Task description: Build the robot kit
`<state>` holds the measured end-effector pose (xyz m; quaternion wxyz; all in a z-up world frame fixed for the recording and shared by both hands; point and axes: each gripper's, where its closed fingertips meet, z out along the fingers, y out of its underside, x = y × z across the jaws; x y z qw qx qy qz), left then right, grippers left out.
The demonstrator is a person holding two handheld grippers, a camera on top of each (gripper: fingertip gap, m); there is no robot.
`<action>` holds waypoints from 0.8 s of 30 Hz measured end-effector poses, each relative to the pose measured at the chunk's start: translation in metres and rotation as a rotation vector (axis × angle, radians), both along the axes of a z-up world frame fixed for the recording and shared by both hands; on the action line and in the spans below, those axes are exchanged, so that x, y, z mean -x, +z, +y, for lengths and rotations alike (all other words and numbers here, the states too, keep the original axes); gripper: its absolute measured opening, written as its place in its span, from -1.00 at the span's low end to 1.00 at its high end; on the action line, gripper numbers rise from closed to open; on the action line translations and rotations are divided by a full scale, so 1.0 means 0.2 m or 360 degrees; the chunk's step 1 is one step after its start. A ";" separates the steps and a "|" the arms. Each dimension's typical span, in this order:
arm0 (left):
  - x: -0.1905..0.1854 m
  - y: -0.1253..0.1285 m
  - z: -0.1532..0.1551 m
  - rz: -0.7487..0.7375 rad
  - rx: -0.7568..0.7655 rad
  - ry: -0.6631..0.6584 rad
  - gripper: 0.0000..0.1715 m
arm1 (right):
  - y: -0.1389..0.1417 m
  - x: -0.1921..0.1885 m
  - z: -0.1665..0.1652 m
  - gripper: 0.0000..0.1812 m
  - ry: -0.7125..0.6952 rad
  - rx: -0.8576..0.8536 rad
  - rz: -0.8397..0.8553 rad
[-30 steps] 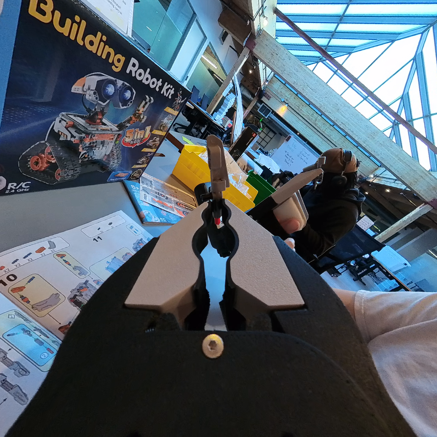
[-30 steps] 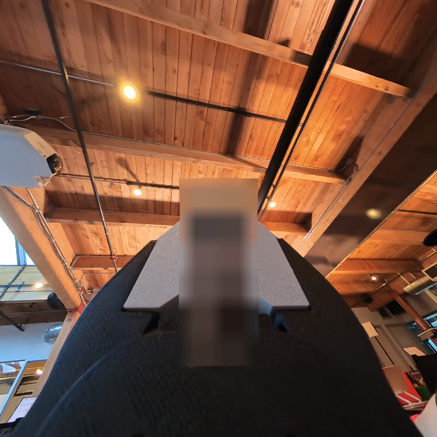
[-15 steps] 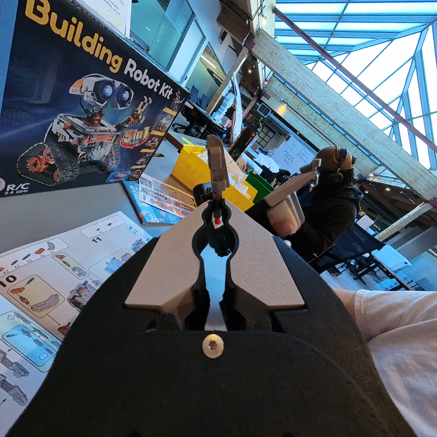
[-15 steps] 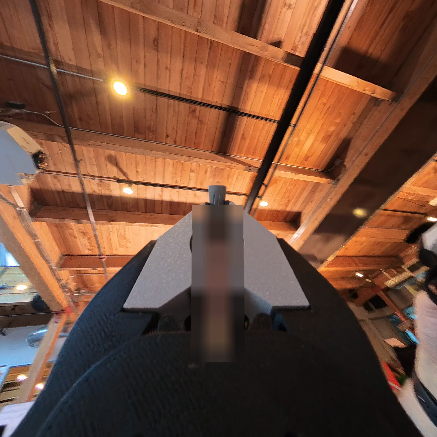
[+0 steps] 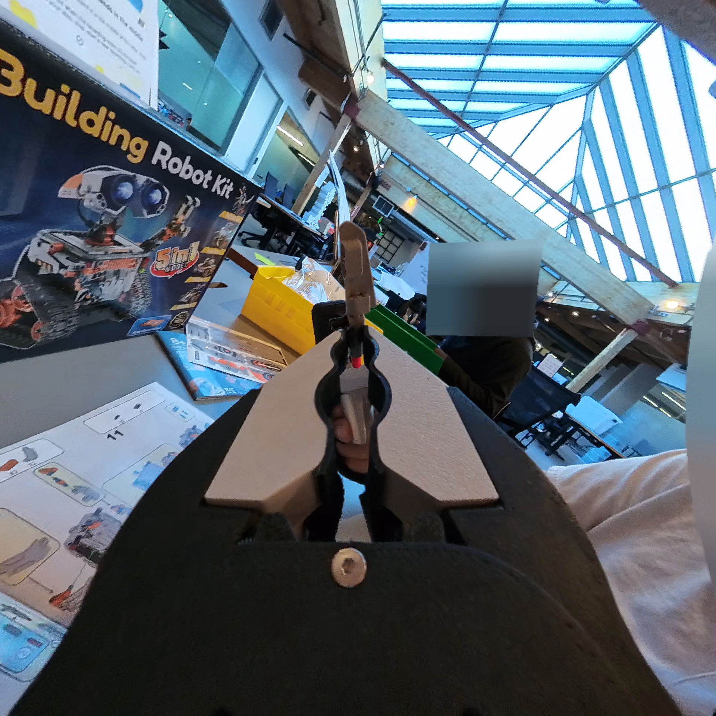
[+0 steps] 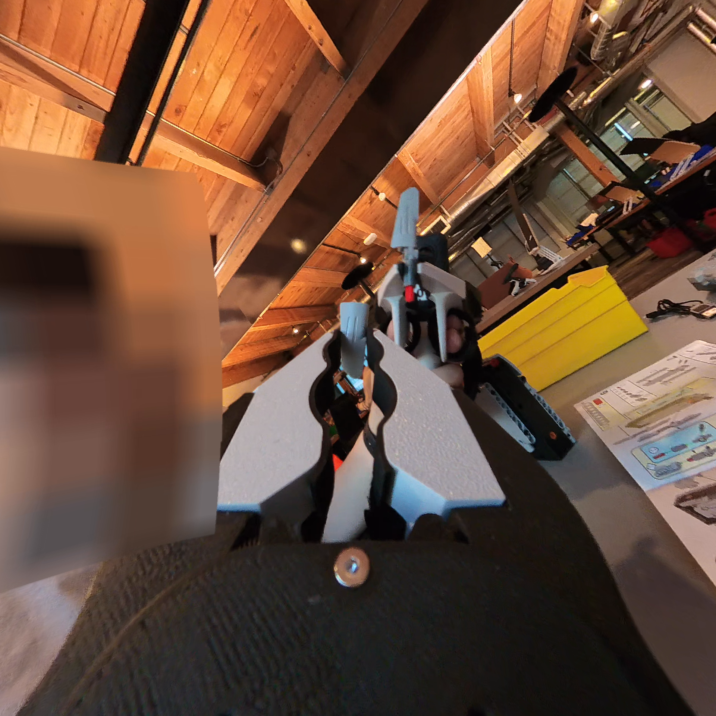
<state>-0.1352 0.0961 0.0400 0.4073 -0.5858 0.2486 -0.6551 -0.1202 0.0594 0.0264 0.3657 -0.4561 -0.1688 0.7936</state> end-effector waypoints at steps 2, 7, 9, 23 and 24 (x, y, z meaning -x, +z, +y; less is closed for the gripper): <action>0.00 0.00 0.00 -0.0005 0.0011 0.0003 -0.95 | -0.03 0.01 0.01 -0.87 -0.0005 0.0003 -0.0064; 0.01 -0.01 0.01 -0.0005 0.0043 0.0001 -0.95 | -0.05 0.02 0.02 -0.87 -0.0002 0.0026 -0.0092; 0.00 -0.02 0.01 0.0010 0.0049 -0.0004 -0.95 | -0.05 0.03 0.01 -0.87 0.0031 0.0052 -0.0078; -0.01 -0.06 0.03 0.0045 0.0087 -0.0001 -0.95 | -0.07 0.05 0.01 -0.87 0.0048 0.0069 -0.0105; -0.01 -0.06 0.03 0.0052 0.0085 0.0001 -0.95 | -0.07 0.05 0.01 -0.87 0.0050 0.0063 -0.0112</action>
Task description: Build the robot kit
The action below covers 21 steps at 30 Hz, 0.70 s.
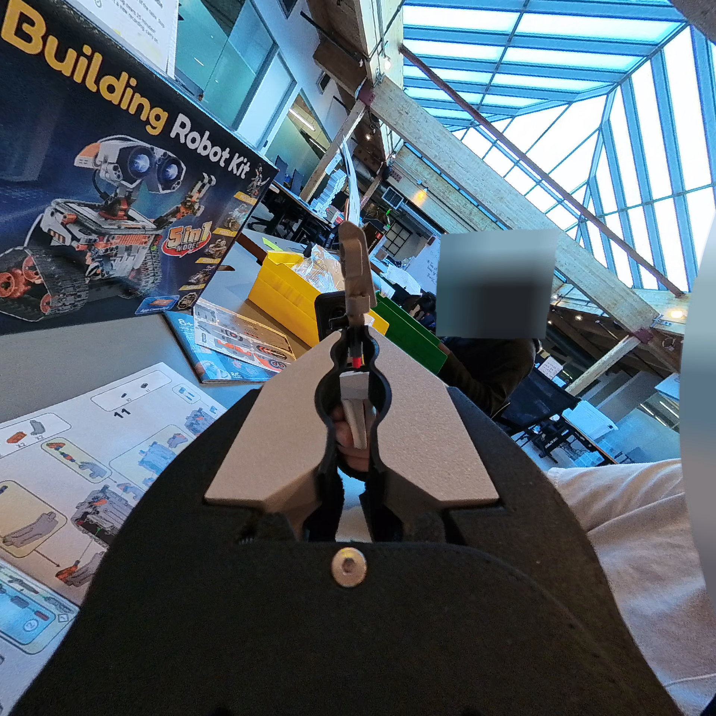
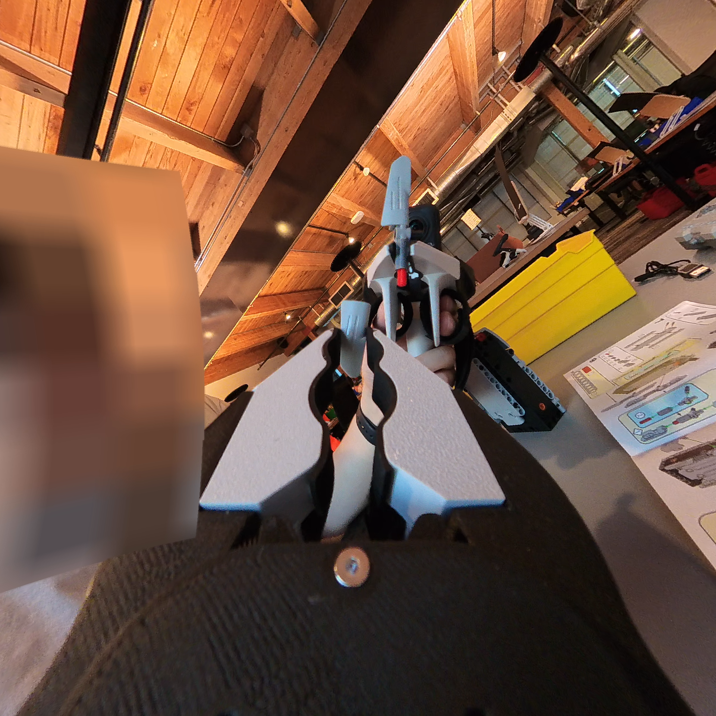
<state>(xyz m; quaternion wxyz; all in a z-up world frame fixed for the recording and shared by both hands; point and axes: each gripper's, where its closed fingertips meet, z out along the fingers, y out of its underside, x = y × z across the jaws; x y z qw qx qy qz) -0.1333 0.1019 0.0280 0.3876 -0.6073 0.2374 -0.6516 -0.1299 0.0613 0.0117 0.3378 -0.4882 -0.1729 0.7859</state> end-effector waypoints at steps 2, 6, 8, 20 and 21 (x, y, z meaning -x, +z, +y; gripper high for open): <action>0.00 -0.01 0.00 0.0017 -0.0007 0.0006 -0.94 | 0.00 0.00 0.00 -0.87 -0.0006 -0.0010 -0.0003; -0.01 -0.01 0.00 0.0027 -0.0014 0.0009 -0.95 | 0.01 -0.01 0.00 -0.87 0.0001 0.0013 0.0031; -0.01 -0.01 0.00 0.0023 -0.0013 0.0009 -0.95 | 0.00 -0.01 0.01 -0.87 -0.0002 0.0016 0.0020; -0.01 -0.02 0.01 0.0030 -0.0008 0.0011 -0.95 | 0.02 -0.03 0.02 -0.87 -0.0062 -0.0022 0.0028; -0.01 -0.02 0.01 0.0032 -0.0009 0.0012 -0.95 | 0.02 -0.03 0.02 -0.87 -0.0061 -0.0018 0.0031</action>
